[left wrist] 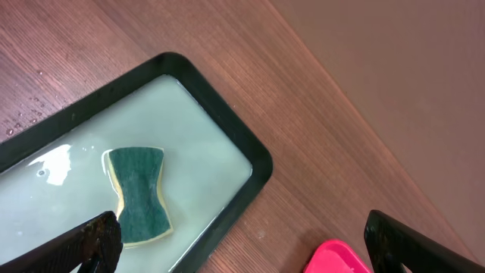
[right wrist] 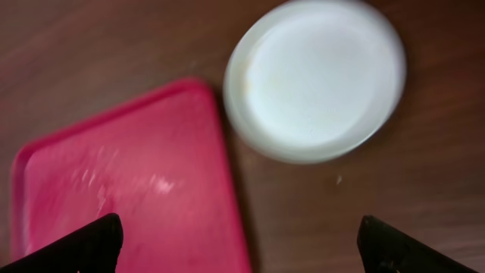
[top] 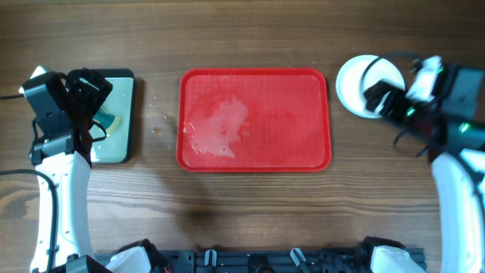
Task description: Clean dirty plates on tray and stack at the side
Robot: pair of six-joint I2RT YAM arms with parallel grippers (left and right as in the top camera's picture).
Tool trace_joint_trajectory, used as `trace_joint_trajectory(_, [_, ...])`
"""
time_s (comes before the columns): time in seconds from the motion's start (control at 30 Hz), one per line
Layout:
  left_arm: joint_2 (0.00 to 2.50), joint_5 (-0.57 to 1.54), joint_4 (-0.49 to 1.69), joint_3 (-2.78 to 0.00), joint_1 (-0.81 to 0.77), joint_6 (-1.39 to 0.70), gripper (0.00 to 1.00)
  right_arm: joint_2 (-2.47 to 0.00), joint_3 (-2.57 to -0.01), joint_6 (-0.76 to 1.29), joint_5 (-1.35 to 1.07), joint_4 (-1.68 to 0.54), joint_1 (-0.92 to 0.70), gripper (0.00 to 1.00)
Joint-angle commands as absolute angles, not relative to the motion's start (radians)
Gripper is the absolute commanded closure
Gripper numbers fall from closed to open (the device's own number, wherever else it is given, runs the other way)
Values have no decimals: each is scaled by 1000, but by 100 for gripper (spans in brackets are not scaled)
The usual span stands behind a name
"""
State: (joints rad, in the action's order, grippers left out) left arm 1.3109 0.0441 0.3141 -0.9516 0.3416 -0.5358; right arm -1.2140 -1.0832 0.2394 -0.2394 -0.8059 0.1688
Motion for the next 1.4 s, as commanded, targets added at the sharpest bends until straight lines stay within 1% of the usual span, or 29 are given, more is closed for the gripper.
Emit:
trace_joint_trajectory(0.0, [1311, 56, 312, -950, 344, -529, 0, -1137, -1007, 403, -256, -880, 89, 0])
trace_joint_trajectory(0.13, [1311, 56, 311, -950, 344, -529, 0, -1143, -1007, 479, -256, -895, 79, 0])
trace_joint_trajectory(0.47, [1311, 56, 311, -950, 344, -529, 0, -1193, -1007, 470, -260, -899, 78, 0])
trace_joint_trajectory(0.6, [1311, 56, 311, -950, 344, -529, 0, -1160, -1005, 283, -347, -793, 78, 0])
trace_joint_trajectory(0.7, [1311, 56, 311, -950, 344, -529, 0, -1024, -992, 194, -386, -730, 76, 0])
trace_joint_trajectory(0.77, [1311, 56, 311, -950, 344, -529, 0, -891, -941, 183, -386, -681, 76, 0])
trace_joint_trajectory(0.9, [1311, 56, 311, -950, 344, -529, 0, -704, -804, 165, -395, -575, 76, 0])
trace_joint_trajectory(1.07, [1311, 56, 312, -950, 344, -529, 0, -520, -560, -37, -517, -352, 76, 0])
trace_joint_trajectory(1.13, [1311, 56, 311, -950, 344, -529, 0, -436, -420, -37, -532, -206, 76, 0])
trace_joint_trajectory(1.23, [1311, 56, 312, -950, 344, -529, 0, -327, -265, 23, -533, -41, 76, 0])
trace_joint_trajectory(1.3, [1311, 56, 312, -950, 344, -529, 0, -234, -165, 75, -525, 65, 76, 0])
trace_joint_trajectory(1.37, [1311, 56, 311, -950, 344, -529, 0, -158, -93, 123, -492, 124, 76, 0])
